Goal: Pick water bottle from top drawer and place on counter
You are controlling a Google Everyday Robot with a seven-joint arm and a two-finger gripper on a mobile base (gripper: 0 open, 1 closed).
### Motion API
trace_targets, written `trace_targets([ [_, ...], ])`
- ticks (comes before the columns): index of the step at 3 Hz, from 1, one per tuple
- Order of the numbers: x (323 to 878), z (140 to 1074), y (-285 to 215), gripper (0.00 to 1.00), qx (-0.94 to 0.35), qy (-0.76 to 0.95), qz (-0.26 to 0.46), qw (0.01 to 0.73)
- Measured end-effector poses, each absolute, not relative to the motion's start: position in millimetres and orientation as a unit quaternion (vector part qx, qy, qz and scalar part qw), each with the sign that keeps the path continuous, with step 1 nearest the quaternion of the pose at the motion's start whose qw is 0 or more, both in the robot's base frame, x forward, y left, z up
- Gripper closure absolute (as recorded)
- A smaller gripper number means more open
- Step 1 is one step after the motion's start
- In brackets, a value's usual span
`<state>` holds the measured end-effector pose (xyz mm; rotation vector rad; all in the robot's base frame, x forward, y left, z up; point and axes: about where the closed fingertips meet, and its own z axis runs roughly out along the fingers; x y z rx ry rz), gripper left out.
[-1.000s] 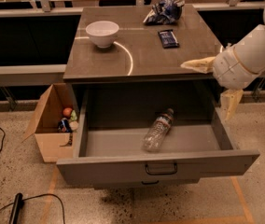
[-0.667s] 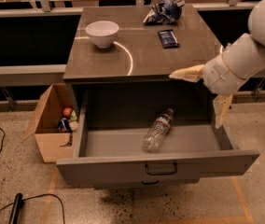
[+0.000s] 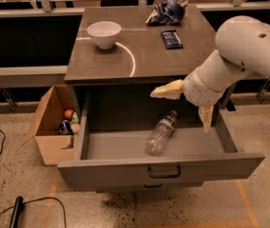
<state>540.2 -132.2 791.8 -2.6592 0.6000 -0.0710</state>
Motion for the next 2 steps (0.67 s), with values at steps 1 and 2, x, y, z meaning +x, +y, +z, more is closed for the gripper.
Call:
trace_targets([
  [1,547,763,-118,0.00,-0.962,0.193,-0.041,0.186],
  [2,553,726,-112,0.00,-0.966,0.200,-0.051,0.157],
])
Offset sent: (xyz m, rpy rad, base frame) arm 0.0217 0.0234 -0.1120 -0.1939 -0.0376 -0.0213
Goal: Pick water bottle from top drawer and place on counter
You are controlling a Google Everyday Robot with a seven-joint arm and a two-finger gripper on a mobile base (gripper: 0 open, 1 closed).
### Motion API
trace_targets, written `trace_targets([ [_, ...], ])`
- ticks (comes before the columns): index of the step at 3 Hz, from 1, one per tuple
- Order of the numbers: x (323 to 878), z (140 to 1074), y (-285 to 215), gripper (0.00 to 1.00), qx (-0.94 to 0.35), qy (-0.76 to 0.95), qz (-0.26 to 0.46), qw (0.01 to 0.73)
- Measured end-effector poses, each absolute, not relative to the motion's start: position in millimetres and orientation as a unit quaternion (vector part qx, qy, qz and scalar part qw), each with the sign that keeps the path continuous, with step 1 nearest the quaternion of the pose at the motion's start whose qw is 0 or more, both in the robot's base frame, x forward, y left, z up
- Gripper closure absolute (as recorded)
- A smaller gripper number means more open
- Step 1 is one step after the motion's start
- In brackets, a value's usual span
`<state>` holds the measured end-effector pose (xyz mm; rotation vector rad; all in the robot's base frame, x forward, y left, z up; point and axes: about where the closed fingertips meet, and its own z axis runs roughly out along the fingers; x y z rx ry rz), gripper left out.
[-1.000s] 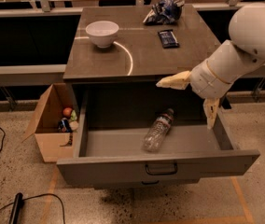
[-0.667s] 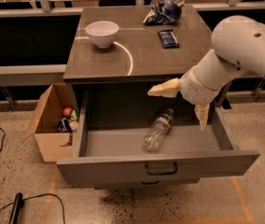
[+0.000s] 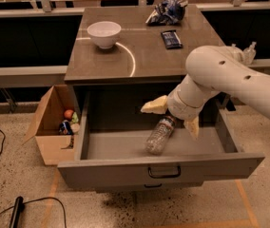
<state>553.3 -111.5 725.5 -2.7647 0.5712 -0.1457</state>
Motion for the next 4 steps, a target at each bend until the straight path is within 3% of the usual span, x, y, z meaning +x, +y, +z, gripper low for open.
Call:
trace_targets([
  [4,593,642,-91,0.00,-0.978,0.178,-0.068,0.085],
])
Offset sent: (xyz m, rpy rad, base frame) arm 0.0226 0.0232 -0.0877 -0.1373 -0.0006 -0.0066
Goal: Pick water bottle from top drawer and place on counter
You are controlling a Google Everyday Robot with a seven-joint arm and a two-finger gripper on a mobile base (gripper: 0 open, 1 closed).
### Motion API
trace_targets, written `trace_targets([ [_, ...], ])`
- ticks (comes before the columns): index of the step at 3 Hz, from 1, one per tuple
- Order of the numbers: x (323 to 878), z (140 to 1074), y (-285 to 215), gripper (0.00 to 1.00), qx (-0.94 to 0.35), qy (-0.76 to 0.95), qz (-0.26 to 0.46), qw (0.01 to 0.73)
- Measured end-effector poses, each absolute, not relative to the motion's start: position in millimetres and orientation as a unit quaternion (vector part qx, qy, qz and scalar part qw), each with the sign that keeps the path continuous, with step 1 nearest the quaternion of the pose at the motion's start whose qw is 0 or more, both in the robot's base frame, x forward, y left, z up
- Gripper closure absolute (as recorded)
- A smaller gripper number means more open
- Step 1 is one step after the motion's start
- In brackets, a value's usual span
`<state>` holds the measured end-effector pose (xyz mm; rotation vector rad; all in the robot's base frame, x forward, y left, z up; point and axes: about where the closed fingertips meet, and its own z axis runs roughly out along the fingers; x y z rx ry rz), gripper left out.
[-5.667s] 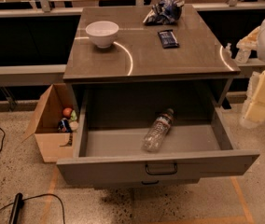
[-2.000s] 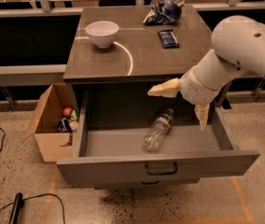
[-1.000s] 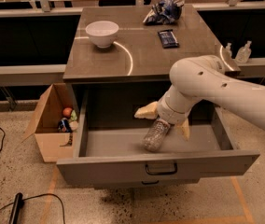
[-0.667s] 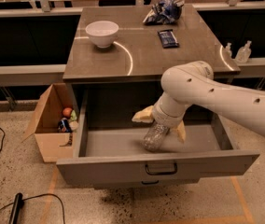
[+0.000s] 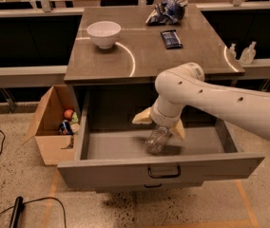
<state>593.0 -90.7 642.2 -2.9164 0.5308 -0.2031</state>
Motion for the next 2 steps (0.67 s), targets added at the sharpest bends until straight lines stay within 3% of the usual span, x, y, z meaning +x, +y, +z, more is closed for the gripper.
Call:
trace_targets([
  [1,596.3,627.0,-93.8,0.16,-0.980,0.180,-0.054,0.072],
  [2,597.5,618.2,-96.8,0.40,-0.981,0.181,-0.040,0.065],
])
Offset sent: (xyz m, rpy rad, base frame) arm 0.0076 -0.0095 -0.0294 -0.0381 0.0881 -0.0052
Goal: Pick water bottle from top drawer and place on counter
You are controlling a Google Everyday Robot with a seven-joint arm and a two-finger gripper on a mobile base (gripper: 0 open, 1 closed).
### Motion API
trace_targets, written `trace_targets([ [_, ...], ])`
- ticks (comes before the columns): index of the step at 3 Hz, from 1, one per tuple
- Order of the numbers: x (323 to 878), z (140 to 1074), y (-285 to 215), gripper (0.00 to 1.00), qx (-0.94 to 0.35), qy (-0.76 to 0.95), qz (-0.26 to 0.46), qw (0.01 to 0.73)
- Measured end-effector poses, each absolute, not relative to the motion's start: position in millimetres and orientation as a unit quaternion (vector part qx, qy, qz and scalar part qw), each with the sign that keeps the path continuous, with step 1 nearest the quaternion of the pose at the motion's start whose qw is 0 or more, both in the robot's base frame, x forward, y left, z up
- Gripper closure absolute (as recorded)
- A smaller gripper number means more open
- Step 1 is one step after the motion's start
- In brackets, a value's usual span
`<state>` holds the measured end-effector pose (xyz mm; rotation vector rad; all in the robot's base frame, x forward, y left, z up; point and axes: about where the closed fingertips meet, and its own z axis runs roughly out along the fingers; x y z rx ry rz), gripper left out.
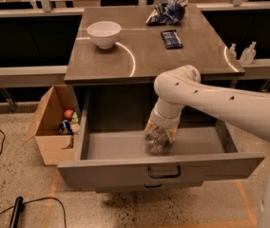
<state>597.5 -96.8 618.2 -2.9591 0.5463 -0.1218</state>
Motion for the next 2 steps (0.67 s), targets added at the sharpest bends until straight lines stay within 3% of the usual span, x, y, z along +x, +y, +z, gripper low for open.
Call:
trace_targets([
  [2,596,657,-117,0.85,-0.971,0.221,-0.058,0.067],
])
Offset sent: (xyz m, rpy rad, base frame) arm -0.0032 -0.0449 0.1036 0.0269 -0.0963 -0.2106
